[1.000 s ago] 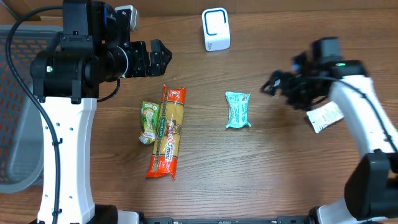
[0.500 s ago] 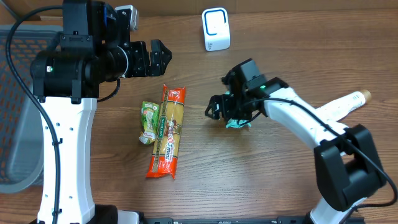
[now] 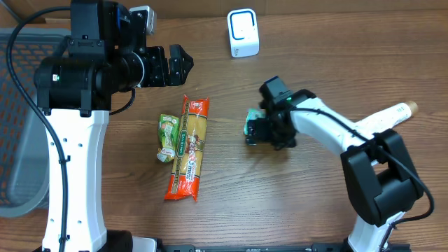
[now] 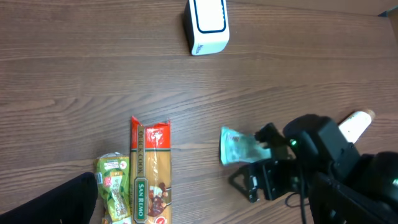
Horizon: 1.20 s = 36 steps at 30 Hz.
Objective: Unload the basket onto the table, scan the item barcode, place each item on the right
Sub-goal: 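Move the right gripper back toward the table centre, then lower the right gripper onto the light-green wipes pack and grasp it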
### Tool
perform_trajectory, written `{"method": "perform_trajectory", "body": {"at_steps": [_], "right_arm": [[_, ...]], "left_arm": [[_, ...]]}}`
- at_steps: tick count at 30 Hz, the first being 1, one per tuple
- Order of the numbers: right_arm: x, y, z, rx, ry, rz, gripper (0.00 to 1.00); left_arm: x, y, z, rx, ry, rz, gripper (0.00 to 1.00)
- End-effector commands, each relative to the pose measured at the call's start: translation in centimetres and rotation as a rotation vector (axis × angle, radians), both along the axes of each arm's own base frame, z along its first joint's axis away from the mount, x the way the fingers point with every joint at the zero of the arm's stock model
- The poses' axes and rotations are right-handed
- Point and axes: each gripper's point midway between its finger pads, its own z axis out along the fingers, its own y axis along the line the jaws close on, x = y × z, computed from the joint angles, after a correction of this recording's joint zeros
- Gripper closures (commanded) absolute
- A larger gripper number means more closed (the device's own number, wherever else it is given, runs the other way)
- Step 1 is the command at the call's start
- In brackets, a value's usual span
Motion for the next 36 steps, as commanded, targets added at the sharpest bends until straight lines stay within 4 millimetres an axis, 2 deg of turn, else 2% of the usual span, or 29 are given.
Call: {"method": "perform_trajectory", "body": {"at_steps": [1, 5, 8, 12, 17, 22, 29, 36], "right_arm": [[1.7, -3.6, 0.6, -0.041, -0.01, -0.022, 0.07], [2.3, -3.6, 3.8, 0.118, -0.016, 0.054, 0.03], [3.8, -4.8, 6.7, 0.143, -0.089, 0.051, 0.01], [5.9, -6.2, 8.6, 0.153, -0.179, 0.05, 0.0], [7.4, -7.3, 7.9, 0.161, -0.21, 0.008, 0.0], [7.1, -7.3, 6.6, 0.155, -0.18, 0.007, 0.0], [6.9, -7.0, 6.3, 0.175, -0.158, 0.008, 0.0], [6.7, -7.1, 4.8, 0.175, -0.106, -0.02, 0.0]], "left_arm": [[0.2, 0.0, 0.0, -0.006, 0.002, -0.001, 0.0], [0.2, 0.0, 0.0, -0.006, 0.002, -0.001, 0.0], [0.2, 0.0, 0.0, -0.006, 0.002, -0.001, 0.01], [0.2, 0.0, 0.0, -0.006, 0.002, -0.001, 0.01], [0.2, 0.0, 0.0, -0.006, 0.002, -0.001, 0.0], [0.2, 0.0, 0.0, -0.006, 0.002, -0.001, 0.01], [0.2, 0.0, 0.0, -0.006, 0.002, -0.001, 0.01], [0.2, 0.0, 0.0, -0.006, 0.001, -0.001, 0.0]]}}
